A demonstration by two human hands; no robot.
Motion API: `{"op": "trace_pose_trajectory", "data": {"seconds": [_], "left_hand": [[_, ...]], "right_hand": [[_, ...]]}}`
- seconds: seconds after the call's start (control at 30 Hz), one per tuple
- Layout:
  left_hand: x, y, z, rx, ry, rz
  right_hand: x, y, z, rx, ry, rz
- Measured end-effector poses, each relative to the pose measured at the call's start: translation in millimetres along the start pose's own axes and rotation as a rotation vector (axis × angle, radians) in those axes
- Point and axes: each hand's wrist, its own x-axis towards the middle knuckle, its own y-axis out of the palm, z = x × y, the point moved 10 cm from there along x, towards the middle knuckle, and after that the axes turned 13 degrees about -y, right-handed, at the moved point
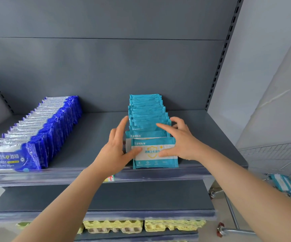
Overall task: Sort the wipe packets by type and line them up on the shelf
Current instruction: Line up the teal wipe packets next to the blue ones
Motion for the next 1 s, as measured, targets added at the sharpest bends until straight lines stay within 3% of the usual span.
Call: {"op": "trace_pose_trajectory", "data": {"seconds": [0.07, 0.23, 0.37, 0.57, 0.63, 0.8, 1.0], "left_hand": [[-1.5, 3.8, -1.4, 0.168, 0.047, -0.021], [-3.8, 11.0, 9.0, 0.071, -0.018, -0.016], [-7.4, 16.1, 8.2, 0.228, 0.006, -0.021], [-11.5, -13.6, -31.1, 0.385, 0.149, -0.384], [-9.0, -7.6, -59.5, 0.406, 0.233, -0.432], [-3.6, 59.6, -135.8, 0.369, 0.407, -0.344], [-1.0, 189.4, -229.7, 0.372, 0.570, -0.186]], "right_hand": [[0.8, 3.5, -2.4, 0.004, 0.016, 0.002], [-0.8, 11.7, 0.7, 0.122, 0.009, -0.002], [-4.9, 7.6, 2.4, 0.083, 0.007, -0.044], [-32.9, -28.0, 5.8, -0.133, -0.004, -0.133], [-47.6, -44.7, -3.9, -0.181, 0.038, -0.170], [-95.0, -82.6, -40.0, -0.275, 0.115, -0.238], [-186.4, -130.3, -127.7, -0.334, 0.283, -0.291]]}}
